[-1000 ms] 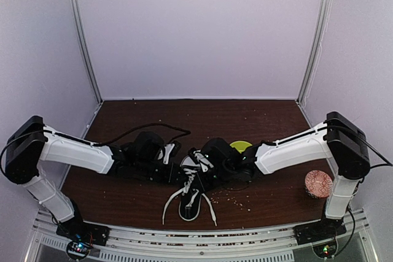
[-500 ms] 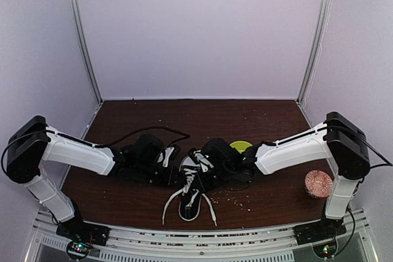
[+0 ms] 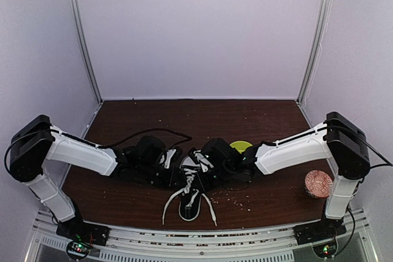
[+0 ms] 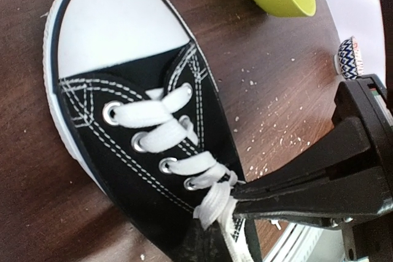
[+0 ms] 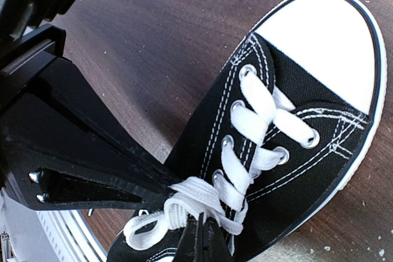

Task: Tie the shoes

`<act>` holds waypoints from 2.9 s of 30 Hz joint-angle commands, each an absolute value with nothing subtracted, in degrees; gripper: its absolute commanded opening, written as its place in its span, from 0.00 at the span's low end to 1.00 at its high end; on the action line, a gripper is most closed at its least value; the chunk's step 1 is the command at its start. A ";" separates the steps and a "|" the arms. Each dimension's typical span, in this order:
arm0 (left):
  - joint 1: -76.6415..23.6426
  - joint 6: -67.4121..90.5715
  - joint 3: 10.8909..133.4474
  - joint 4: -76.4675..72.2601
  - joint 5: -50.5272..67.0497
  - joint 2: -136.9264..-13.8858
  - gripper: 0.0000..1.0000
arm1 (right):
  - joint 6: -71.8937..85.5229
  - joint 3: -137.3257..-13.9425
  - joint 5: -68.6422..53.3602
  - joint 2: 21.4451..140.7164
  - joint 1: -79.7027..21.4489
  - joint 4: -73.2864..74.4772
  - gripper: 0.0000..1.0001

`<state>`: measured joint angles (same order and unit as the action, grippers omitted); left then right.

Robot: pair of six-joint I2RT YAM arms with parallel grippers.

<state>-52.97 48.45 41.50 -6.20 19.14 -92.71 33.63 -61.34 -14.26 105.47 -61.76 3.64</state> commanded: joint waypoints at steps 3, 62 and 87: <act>-52.78 47.27 41.04 -10.09 19.14 -90.90 0.00 | 34.17 -61.24 -12.48 106.60 -61.79 4.25 0.00; -53.53 48.05 44.72 -6.05 16.29 -92.59 0.28 | 35.58 -60.23 -12.33 106.82 -61.72 2.93 0.00; -53.48 48.52 44.48 -9.33 18.37 -93.71 0.28 | 35.48 -60.47 -12.74 107.22 -61.73 3.22 0.00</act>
<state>-53.82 48.01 43.64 -5.98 17.58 -93.91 36.14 -61.23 -14.06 106.74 -61.76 2.79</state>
